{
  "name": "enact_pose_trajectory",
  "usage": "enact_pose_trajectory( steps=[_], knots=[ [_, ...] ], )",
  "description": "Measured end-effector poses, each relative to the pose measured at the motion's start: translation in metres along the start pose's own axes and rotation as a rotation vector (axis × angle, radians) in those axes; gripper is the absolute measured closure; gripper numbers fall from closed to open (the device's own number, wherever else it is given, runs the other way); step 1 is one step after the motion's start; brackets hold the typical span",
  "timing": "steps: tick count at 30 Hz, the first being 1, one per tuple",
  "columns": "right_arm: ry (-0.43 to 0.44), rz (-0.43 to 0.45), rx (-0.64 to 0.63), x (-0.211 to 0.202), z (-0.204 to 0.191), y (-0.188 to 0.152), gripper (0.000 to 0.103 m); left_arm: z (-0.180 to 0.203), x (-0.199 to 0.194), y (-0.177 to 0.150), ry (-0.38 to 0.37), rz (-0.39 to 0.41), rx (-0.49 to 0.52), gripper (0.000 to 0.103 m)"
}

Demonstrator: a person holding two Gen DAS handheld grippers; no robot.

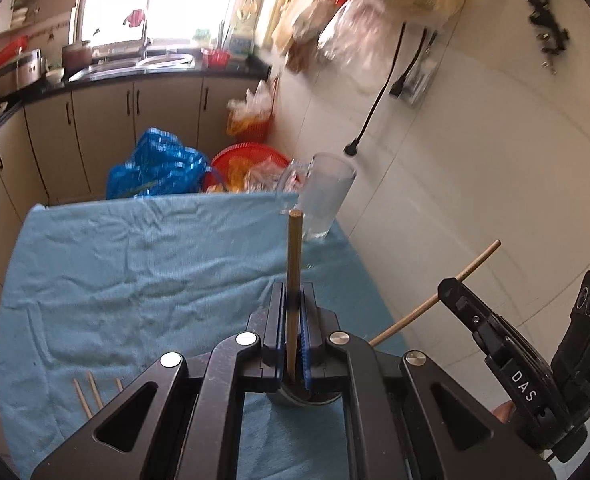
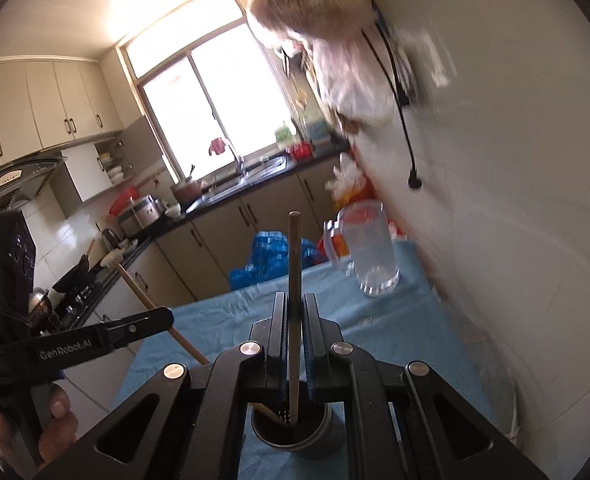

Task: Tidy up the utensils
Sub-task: 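Open both tools to drop the chopsticks into the black cup, then move both tools back to the remaining chopsticks on the cloth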

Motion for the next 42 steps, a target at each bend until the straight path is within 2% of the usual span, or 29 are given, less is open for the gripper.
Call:
enact_pose_trajectory(
  steps=[5,10,12,13,14,15,16,17,22,24,28,33,36,39,42],
  knots=[
    [0.008,-0.084,0.051,0.025,0.016,-0.013,0.096,-0.002,0.021,-0.007,0.006,-0.050,0.002,0.097],
    [-0.008,-0.123,0.071,0.037,0.025,-0.021,0.094,-0.005,0.029,-0.009,0.008,-0.066,-0.017,0.096],
    [-0.011,-0.127,0.076,0.038,0.028,-0.020,0.093,-0.007,0.030,-0.009,-0.002,-0.072,-0.021,0.091],
    [-0.013,-0.128,0.077,0.037,0.029,-0.020,0.092,-0.007,0.029,-0.009,-0.003,-0.072,-0.023,0.080],
    [-0.013,-0.129,0.078,0.037,0.028,-0.019,0.084,-0.008,0.027,-0.009,0.002,-0.065,-0.027,0.070],
    [-0.019,-0.124,0.076,0.036,0.028,-0.018,0.077,-0.009,0.025,-0.008,0.007,-0.053,-0.030,0.065],
    [-0.025,-0.115,0.071,0.033,0.027,-0.017,0.060,-0.009,0.022,-0.008,0.009,-0.043,-0.030,0.065],
    [-0.026,-0.103,0.066,0.029,0.025,-0.016,0.049,-0.009,0.020,-0.008,0.008,-0.037,-0.027,0.065],
    [-0.043,-0.034,0.042,0.004,0.017,-0.011,0.048,-0.017,-0.001,-0.009,0.015,0.004,-0.052,0.063],
    [-0.057,-0.002,0.026,-0.008,0.014,-0.010,0.045,-0.021,-0.014,-0.011,0.035,0.044,-0.063,0.055],
    [-0.146,0.069,-0.046,-0.035,0.000,-0.013,0.025,-0.038,-0.051,-0.023,0.104,0.177,-0.107,0.038],
    [-0.213,0.090,-0.117,-0.052,-0.018,-0.031,0.015,-0.055,-0.083,-0.049,0.190,0.283,-0.112,0.024],
    [-0.237,0.063,-0.144,-0.051,-0.029,-0.051,0.014,-0.068,-0.089,-0.070,0.222,0.290,-0.095,0.015],
    [-0.232,0.017,-0.162,-0.044,-0.036,-0.073,0.014,-0.086,-0.090,-0.096,0.247,0.258,-0.098,0.013],
    [-0.221,-0.045,-0.158,-0.031,-0.041,-0.096,0.014,-0.107,-0.082,-0.124,0.273,0.183,-0.108,0.013]
  ],
)
Point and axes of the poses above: each gripper's, at about its wrist camera, not at the fingertips, and x roughly the way its jaws point, z to its right, y to its top, the point moved 3 cm from there along x, roughly the way its jaws point, and after that the axes turned 13 degrees about y, right-handed, at the moved point
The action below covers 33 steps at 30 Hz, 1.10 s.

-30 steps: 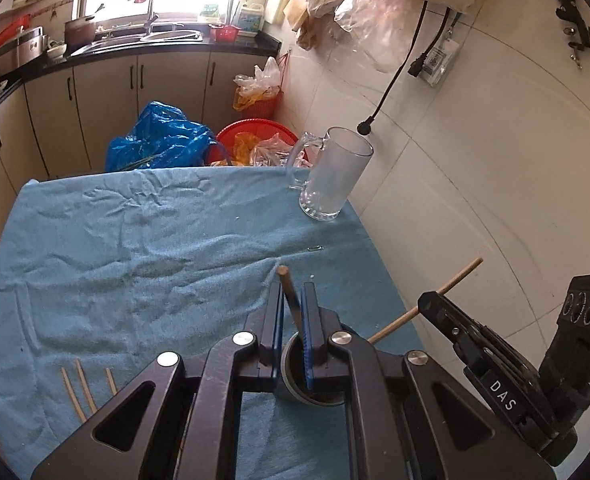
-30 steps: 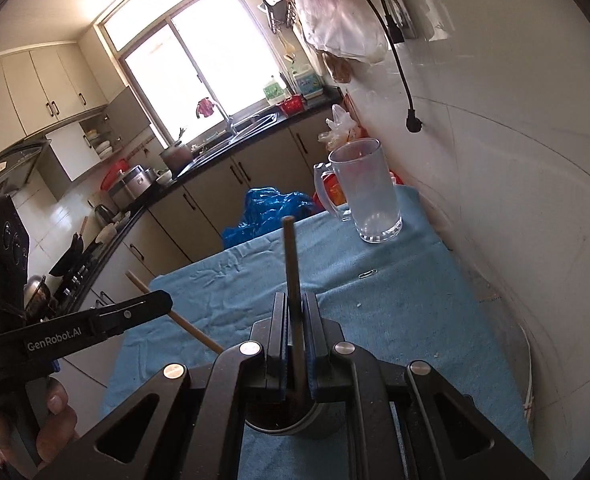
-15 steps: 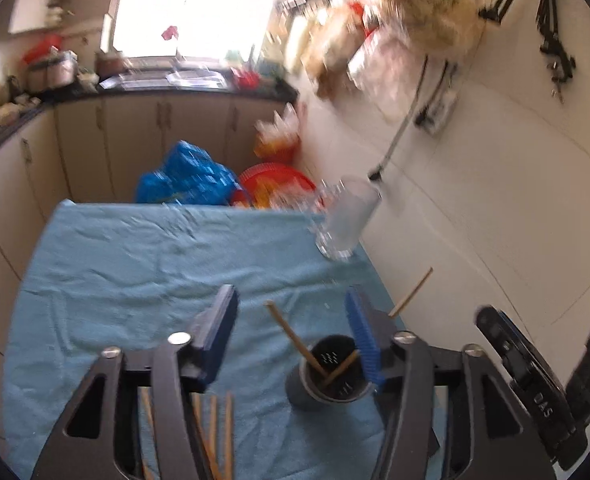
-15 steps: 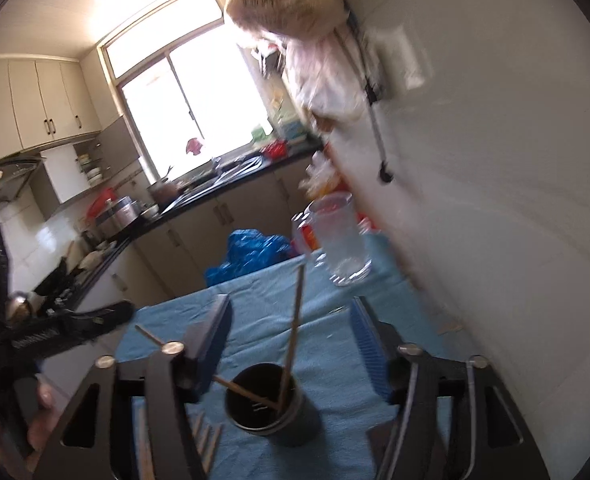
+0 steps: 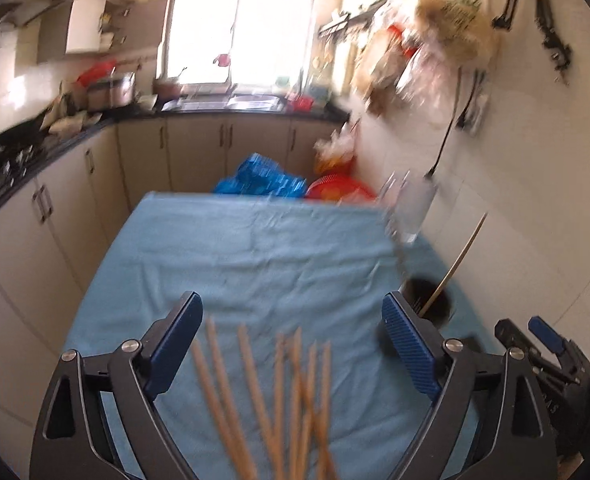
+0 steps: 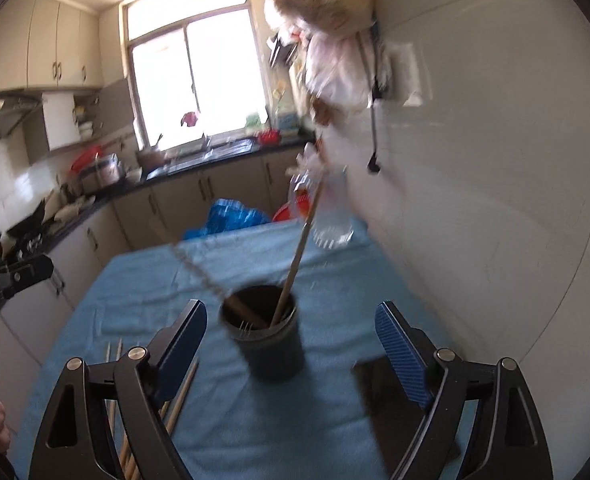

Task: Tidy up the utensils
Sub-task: 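Move both tools back to the remaining chopsticks on the cloth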

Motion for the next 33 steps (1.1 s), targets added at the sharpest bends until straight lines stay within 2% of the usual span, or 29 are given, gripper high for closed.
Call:
enact_pose_trajectory(
  steps=[4,7,14,20,27,31,33],
  knots=[
    [0.024,-0.085,0.015,0.013,-0.013,-0.033,0.014,-0.032,0.014,-0.039,0.046,-0.083,0.002,0.013],
    [0.037,-0.104,0.038,0.019,-0.022,-0.050,0.014,-0.047,0.021,-0.063,0.033,-0.123,-0.023,0.013],
    [0.132,-0.255,0.050,0.041,-0.048,-0.088,0.017,-0.080,0.040,-0.104,0.042,-0.227,-0.063,0.013],
    [0.145,-0.343,0.001,0.056,-0.067,-0.106,0.020,-0.091,0.054,-0.113,0.049,-0.284,-0.103,0.013],
    [0.157,-0.376,-0.008,0.059,-0.072,-0.111,0.026,-0.090,0.061,-0.116,0.058,-0.311,-0.099,0.013],
    [0.199,-0.401,-0.022,0.063,-0.079,-0.112,0.040,-0.090,0.065,-0.114,0.053,-0.326,-0.105,0.015],
    [0.219,-0.414,-0.024,0.065,-0.083,-0.113,0.047,-0.091,0.069,-0.112,0.031,-0.343,-0.117,0.025]
  ],
)
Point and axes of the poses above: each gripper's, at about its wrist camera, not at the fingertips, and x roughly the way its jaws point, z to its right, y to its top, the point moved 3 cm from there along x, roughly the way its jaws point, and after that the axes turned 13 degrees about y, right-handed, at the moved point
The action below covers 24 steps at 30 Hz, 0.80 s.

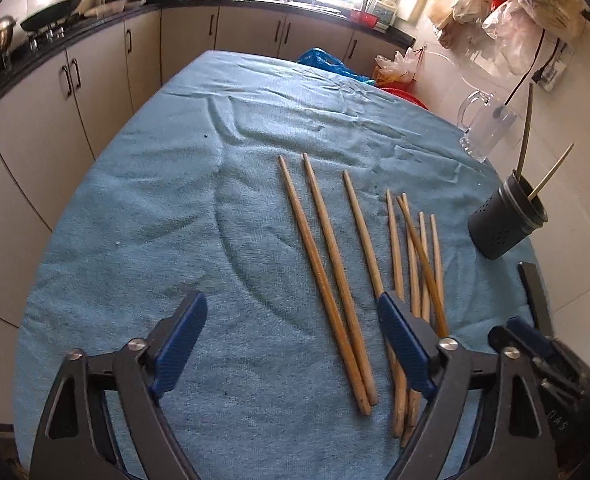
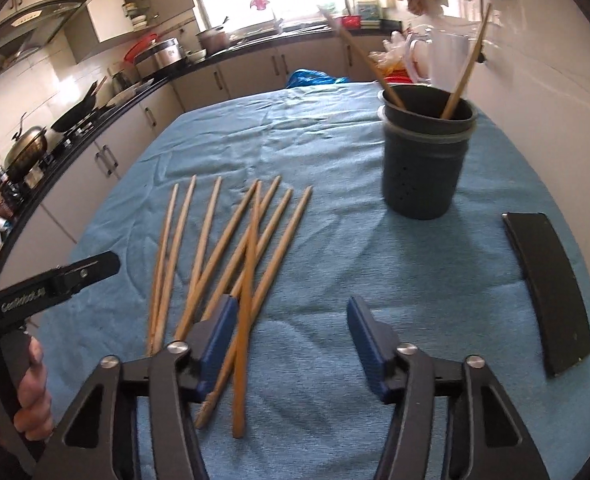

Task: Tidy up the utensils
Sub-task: 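Move both tools back to the remaining chopsticks on the cloth, then close the left tool on a chopstick while the right tool grasps another chopstick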

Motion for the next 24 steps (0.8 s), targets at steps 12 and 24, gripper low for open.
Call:
enact_pose_trajectory(
  steps=[12,24],
  knots=[
    [0.003,0.013,0.021,-0.003,0.003,0.003,0.050,0.007,0.060,0.056,-0.060,-0.182,-0.069,0.065],
    [0.011,-0.008,0.012,-0.004,0.006,0.017,0.050,0.019,0.090,0.071,0.074,-0.207,-0.006,0.095]
  ],
)
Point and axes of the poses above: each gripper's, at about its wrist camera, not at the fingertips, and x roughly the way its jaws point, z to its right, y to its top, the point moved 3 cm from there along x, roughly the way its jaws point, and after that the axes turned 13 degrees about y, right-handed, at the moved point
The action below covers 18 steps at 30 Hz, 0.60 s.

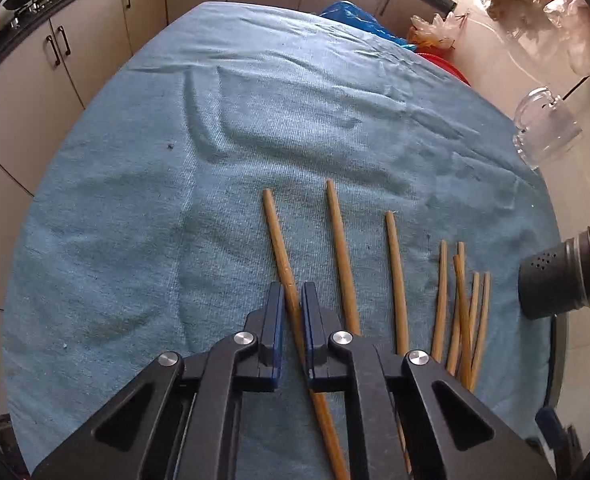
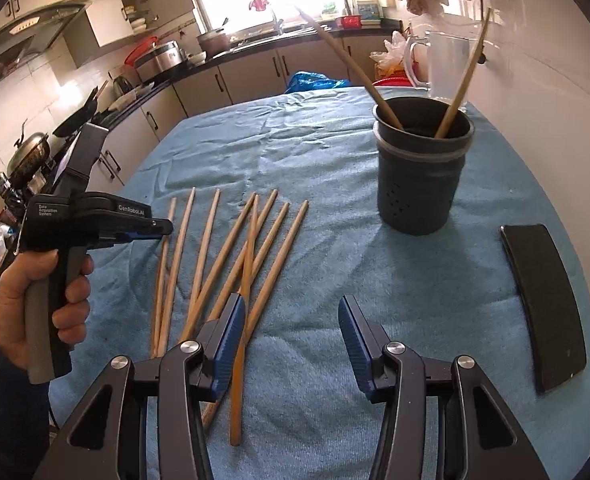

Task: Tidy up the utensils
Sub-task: 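Close the left tool on a chopstick while the right tool grasps another chopstick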

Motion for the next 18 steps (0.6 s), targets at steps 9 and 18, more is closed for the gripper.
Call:
enact_pose_trajectory(
  steps=[9,18],
  knots=[
    [0.082,-0.144,0.009,0.055,-0.010,0.038,0.064,-0.026,-0.008,-0.025,-0.039,-0.002,0.003,0.095],
    [0.048,-0.238,0.006,0.111,-0.015,0.063,0.080,-0.026,-0.008,-0.023,-0.057,0.005,0.017,0.095]
  ],
)
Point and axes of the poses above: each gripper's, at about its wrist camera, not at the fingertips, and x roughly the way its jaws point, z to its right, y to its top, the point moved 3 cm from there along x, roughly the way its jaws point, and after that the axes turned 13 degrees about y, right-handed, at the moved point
